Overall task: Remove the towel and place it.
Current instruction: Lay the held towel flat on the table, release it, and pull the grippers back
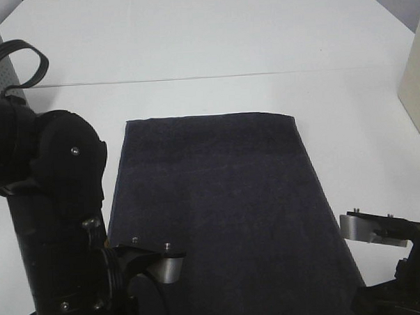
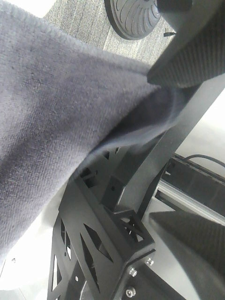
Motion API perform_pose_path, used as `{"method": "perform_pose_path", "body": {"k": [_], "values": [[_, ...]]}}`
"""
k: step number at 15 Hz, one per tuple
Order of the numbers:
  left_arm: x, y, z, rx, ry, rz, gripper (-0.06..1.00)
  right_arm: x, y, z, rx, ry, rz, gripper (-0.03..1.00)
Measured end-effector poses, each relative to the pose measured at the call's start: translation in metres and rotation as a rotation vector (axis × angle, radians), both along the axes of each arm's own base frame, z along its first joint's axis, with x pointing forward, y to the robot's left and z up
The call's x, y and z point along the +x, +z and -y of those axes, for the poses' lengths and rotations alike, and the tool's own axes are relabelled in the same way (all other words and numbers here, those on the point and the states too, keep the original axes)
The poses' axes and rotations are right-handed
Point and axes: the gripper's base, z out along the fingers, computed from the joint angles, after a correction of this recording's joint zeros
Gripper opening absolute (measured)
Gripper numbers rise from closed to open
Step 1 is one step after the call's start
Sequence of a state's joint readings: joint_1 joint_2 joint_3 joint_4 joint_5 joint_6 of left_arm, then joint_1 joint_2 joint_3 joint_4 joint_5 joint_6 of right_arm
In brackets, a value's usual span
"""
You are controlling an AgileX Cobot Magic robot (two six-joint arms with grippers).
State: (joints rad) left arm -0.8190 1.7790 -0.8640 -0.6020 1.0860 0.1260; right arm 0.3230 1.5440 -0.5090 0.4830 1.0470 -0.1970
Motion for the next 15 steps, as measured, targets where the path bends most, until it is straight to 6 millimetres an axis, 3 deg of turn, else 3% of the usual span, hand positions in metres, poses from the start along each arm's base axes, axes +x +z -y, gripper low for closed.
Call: {"method": "perform_pose_path", "body": {"k": [5,7,11,15], "values": [[0.000,0.000,0.000,-0.001,0.001,-0.001,0.80,0.000,0.001,-0.002,0.012,-0.017,0.000,0.72],[0.000,0.000,0.000,-0.003,-0.004,-0.002,0.80,-0.001,0.009,-0.003,0.045,-0.038,0.035,0.72],[0.000,0.003,0.000,-0.018,-0.012,0.012,0.80,0.002,0.043,-0.002,0.099,-0.043,0.272,0.72],[0.016,0.035,0.005,-0.097,-0.049,0.173,0.80,0.022,0.088,0.001,0.076,-0.052,0.546,0.72]]}}
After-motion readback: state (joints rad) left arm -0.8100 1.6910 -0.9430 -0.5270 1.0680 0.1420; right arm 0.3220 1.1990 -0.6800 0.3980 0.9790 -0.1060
